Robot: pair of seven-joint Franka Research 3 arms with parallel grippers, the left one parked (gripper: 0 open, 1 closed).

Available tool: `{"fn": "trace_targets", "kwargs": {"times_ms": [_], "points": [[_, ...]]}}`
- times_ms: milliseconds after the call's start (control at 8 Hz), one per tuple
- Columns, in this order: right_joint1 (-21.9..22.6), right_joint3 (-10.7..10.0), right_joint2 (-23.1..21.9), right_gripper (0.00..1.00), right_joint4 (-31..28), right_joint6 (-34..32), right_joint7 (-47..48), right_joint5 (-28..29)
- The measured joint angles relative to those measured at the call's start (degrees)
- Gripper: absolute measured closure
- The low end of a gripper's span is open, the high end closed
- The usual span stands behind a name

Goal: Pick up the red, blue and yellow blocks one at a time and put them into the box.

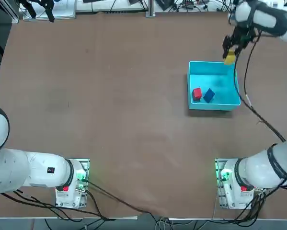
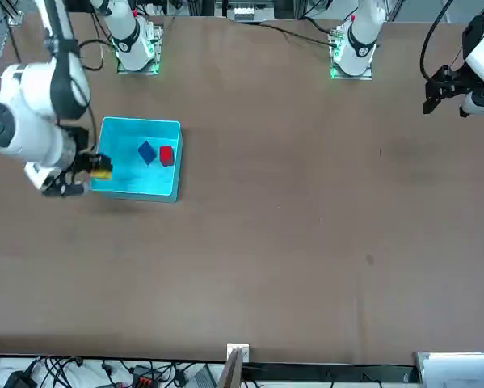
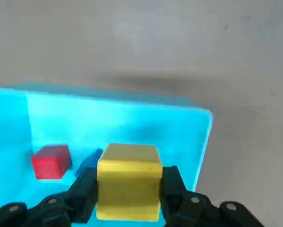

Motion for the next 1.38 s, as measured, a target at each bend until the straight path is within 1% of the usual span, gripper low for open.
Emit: {"fn": "trace_targets", "kwargs": {"times_ms": [250, 375, 625, 750, 875, 1000, 1125, 1250, 1375], "points": [[1.4, 0.0, -3.9, 0.3, -10.2, 5.5, 0.6, 0.0], [1.6, 0.0, -4.8, 0.3, -14.0, 8.6, 0.7, -0.1], [1.6, 0.0, -4.9, 0.3, -19.2, 15.4, 0.7, -0.8], [1.6, 0.0, -4.9, 0.3, -20.6, 17.2, 0.7, -1.6], [1.6, -0.1, -4.8, 0.3, -21.2, 17.7, 0.7, -2.2], [1.6, -0.1, -4.8, 0.17, -21.3, 17.8, 0.7, -2.4], [1.6, -0.1, -4.9, 0.01, -21.1, 18.0, 0.6, -2.5], [1.6, -0.1, -5.3, 0.0, -20.2, 18.1, 0.5, -2.6], [1.6, -0.1, -6.3, 0.0, -18.0, 17.2, 0.4, -2.6]]}}
